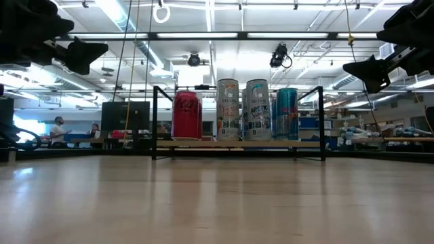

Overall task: Place canned beverage on shelf
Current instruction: Return to Home Position

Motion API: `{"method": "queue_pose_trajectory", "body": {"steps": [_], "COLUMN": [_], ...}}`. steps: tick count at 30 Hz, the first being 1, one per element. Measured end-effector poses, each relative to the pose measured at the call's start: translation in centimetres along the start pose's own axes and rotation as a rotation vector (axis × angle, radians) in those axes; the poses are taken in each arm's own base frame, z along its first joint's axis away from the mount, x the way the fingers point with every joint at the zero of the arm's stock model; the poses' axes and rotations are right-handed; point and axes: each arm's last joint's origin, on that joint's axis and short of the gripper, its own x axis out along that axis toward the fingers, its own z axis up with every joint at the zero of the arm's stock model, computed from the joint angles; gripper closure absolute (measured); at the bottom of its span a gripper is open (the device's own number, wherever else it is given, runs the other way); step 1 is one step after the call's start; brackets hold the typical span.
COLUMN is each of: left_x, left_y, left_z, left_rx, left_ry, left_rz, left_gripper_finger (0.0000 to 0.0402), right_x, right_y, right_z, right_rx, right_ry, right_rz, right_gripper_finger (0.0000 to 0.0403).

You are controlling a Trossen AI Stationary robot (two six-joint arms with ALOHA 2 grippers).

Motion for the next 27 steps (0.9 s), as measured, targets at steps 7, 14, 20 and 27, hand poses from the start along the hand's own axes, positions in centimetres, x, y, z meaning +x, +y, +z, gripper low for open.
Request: {"method": "queue_pose_trajectory", "body": {"steps": [7, 14, 20, 27], "left_x": [0.0, 0.0, 0.0, -0.1], "left_y": [0.0, 0.2, 0.9, 1.7], "left_z": [0.0, 0.0, 0.0, 0.0], "left_rx": [0.000, 0.002, 0.008, 0.015], "left_ry": [0.001, 0.001, 0.001, 0.001], "left_rz": [0.000, 0.024, 0.096, 0.177], "left_gripper_finger": [0.0047, 0.0047, 0.0047, 0.0047], "right_x": [0.0, 0.0, 0.1, 0.0], "right_y": [0.0, -0.2, -1.5, -3.2], "right_z": [0.0, 0.1, 0.4, 0.8], "right_rx": [0.000, 0.001, 0.006, 0.012], "right_ry": [-0.001, -0.007, -0.036, -0.074], "right_rz": [0.000, -0.021, -0.145, -0.311], "right_gripper_finger": [0.0027, 0.0027, 0.0027, 0.0027]}}
